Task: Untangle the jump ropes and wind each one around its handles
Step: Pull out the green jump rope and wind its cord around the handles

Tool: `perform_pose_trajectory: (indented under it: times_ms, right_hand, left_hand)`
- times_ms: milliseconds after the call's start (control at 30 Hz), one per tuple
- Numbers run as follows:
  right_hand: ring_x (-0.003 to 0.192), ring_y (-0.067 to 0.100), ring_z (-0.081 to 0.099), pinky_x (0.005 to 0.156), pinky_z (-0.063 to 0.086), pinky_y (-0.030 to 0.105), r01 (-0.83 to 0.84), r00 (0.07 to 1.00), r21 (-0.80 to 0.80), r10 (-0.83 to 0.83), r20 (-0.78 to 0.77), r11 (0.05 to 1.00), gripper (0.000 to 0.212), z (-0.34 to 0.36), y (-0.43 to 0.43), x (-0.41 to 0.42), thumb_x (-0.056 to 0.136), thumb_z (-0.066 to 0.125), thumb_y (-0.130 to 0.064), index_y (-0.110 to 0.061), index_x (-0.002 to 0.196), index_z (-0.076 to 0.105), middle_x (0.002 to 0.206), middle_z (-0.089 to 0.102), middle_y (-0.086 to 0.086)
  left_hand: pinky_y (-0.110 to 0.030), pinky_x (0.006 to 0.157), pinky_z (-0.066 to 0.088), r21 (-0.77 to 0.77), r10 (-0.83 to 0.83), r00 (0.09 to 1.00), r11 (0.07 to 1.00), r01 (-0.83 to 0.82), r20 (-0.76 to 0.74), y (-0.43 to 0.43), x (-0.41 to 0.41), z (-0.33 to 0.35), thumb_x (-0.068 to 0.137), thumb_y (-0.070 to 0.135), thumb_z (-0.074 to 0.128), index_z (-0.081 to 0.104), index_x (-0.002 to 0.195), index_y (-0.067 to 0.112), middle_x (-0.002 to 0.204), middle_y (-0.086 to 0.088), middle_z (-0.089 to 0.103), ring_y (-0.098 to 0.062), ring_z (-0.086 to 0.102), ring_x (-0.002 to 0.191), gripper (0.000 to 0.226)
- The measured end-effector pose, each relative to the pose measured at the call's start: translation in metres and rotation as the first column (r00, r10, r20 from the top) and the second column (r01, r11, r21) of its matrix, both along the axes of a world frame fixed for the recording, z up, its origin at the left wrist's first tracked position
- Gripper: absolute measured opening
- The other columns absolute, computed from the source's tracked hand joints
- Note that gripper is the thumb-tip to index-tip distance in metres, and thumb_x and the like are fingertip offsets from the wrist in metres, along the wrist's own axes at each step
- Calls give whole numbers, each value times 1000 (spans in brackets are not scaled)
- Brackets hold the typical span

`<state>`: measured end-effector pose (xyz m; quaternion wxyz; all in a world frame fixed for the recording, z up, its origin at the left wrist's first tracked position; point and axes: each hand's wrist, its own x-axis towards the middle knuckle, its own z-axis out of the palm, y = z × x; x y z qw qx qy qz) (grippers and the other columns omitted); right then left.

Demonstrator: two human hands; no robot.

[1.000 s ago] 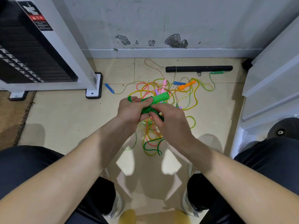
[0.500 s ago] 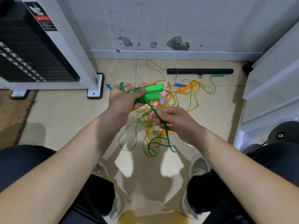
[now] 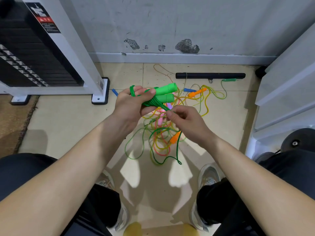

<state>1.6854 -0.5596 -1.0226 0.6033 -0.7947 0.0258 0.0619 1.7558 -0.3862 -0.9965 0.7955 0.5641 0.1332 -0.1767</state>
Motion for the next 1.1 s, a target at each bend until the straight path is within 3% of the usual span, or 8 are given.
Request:
perform_pose_trajectory:
  times_ms: [167,300,433,633,767,867,933,1100]
  right_hand:
    - [75,18,61,71,49,38,-107,990,-275,129,63,956,23,6,-25,11,86,68,-44,-25,93,75,82,71,-6]
    - [62,17,42,58,36,36,-167,982,-581,185,-28,796,30,12,-35,9,74,61,-50,-22,67,53,65,50,-4]
    - [55,6,44,58,35,26,-298,953,-502,225,-200,812,27,15,-35,10,81,68,-18,-27,61,53,55,51,-13]
    - [61,2,52,63,40,21,-285,941,-337,194,-279,897,22,20,-31,12,95,62,-18,-7,81,75,63,62,-11]
    - [57,-3,55,62,45,19,-118,981,-378,50,-186,918,12,21,-14,6,90,66,-17,-16,86,78,73,71,-3]
    - [57,6,61,61,51,27,234,949,-75,-245,-198,969,16,16,8,-1,93,61,-12,-9,91,77,82,74,9]
    - [60,12,66,61,54,29,426,886,142,-381,-264,893,15,17,22,-6,96,59,-9,-8,98,74,84,75,11]
    - [63,19,58,68,50,37,347,932,281,-295,-212,895,45,10,39,-16,86,62,-22,-17,130,65,86,75,7]
  left_hand:
    - [-33,62,63,25,-281,959,959,281,-28,7,0,6,84,1,73,59,106,9,88,6,62,-13,72,77,27]
    - [-39,67,63,221,-466,884,867,447,41,11,-2,9,79,-1,77,61,114,12,103,3,59,-10,70,85,41]
    - [-48,71,63,464,-657,750,691,553,84,10,-8,9,75,-2,83,59,115,16,106,2,59,-10,67,89,49]
    - [-37,84,57,776,-757,640,481,409,133,7,-10,0,69,12,90,54,117,19,107,4,63,-17,62,102,60]
    - [-26,82,44,888,-644,718,453,82,262,-2,-16,-7,73,18,87,50,117,22,105,8,58,-12,55,97,58]
    - [-28,85,43,875,-526,762,471,-110,379,-8,-22,-16,78,17,82,49,122,21,108,12,53,-8,50,96,55]
    - [-27,85,42,836,-447,771,513,-193,453,-13,-25,-21,79,15,80,49,123,19,109,12,51,-7,50,97,54]
    - [-26,93,49,631,-77,888,731,-259,453,-17,-18,-28,73,16,85,49,111,26,102,9,59,-9,60,99,53]
